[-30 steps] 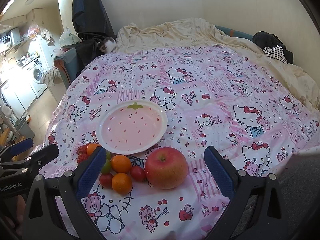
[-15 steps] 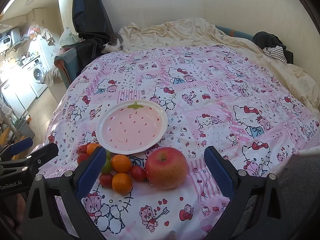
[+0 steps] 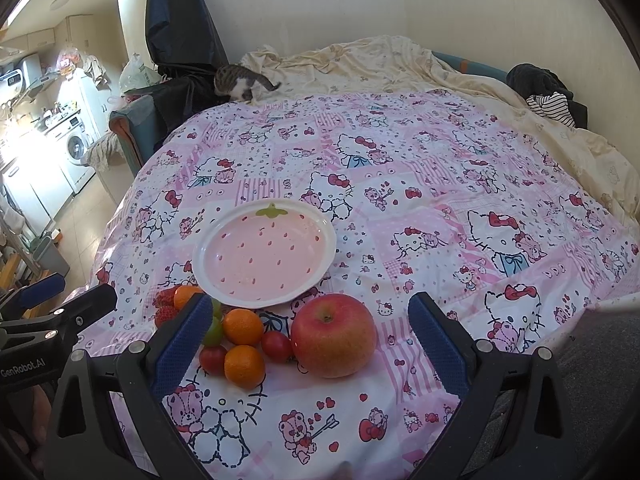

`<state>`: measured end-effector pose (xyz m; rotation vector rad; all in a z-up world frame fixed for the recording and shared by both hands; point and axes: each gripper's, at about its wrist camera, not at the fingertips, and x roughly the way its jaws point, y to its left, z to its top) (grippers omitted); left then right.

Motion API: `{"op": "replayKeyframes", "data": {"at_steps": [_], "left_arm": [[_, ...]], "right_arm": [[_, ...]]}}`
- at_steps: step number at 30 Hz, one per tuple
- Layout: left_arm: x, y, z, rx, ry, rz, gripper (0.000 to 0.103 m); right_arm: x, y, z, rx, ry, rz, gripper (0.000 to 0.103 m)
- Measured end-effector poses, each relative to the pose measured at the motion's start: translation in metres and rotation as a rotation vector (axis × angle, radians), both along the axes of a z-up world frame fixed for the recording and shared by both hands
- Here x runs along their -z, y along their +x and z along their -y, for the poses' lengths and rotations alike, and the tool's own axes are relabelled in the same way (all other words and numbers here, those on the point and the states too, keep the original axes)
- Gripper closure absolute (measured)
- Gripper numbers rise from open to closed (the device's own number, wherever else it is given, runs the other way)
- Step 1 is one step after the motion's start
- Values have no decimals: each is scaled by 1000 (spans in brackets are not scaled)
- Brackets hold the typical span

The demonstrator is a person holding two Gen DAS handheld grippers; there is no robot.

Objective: Organize fruits

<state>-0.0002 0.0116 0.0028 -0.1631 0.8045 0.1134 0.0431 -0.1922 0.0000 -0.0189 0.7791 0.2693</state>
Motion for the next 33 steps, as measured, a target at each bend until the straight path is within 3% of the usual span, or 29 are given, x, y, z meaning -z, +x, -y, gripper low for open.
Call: {"op": "replayKeyframes", "data": {"at_steps": [17,20,24,29,33], "left_arm": [[0,0,0,-2,0,-4,0],[2,0,-3,-20,3,-17,0],[6,2,-9,-40,-16,-47,0],[7,3,-12,-52,-42,-63,0],[10,5,-14,-62,-55,-93,0]], "right_arm": [[1,0,-1,-2,-1,-4,3],[-1,8,6,0,31,-50,3],[0,48,34,49,124,-242,3],[61,110,66,110,224,-697,4],[103,118,45,52,175,-847,10]]}}
